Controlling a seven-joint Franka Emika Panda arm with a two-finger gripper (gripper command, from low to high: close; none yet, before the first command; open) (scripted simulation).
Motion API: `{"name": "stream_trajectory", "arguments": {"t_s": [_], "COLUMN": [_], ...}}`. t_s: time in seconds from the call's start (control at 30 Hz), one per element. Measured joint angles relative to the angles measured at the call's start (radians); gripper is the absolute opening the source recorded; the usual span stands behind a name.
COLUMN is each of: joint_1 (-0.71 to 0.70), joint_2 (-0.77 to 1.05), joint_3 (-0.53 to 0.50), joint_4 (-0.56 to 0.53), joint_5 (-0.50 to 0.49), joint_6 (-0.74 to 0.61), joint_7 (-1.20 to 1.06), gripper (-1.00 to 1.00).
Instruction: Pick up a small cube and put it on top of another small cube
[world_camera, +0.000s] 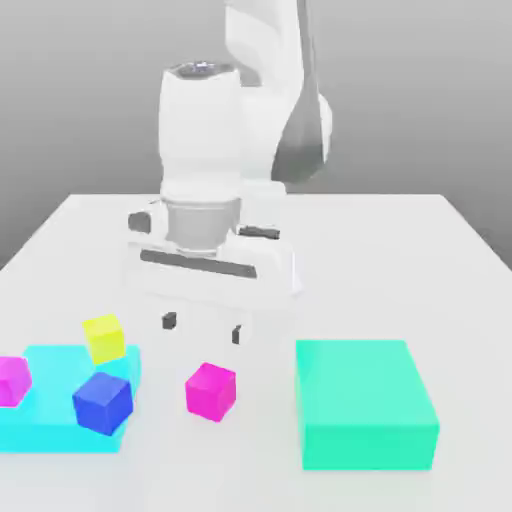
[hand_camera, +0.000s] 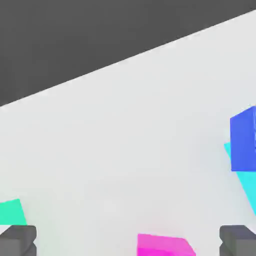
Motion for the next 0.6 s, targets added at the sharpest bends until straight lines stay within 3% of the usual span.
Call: {"name": "stream_trajectory", "arguments": {"t_s": [0.23, 0.27, 0.47, 0.6], "joint_1": [-0.024, -0.026, -0.028, -0.025], "joint_2": [0.284, 0.307, 0.319, 0.219], "joint_3": [0.021, 0.023, 0.025, 0.019], "joint_4": [0.017, 0.021, 0.023, 0.006], "joint_5": [0.025, 0.025, 0.021, 0.013], "joint_6": [0.231, 0.25, 0.26, 0.177], "joint_7": [-0.007, -0.008, -0.004, 0.002], "gripper": [0.0, -1.0, -1.0, -1.0]}}
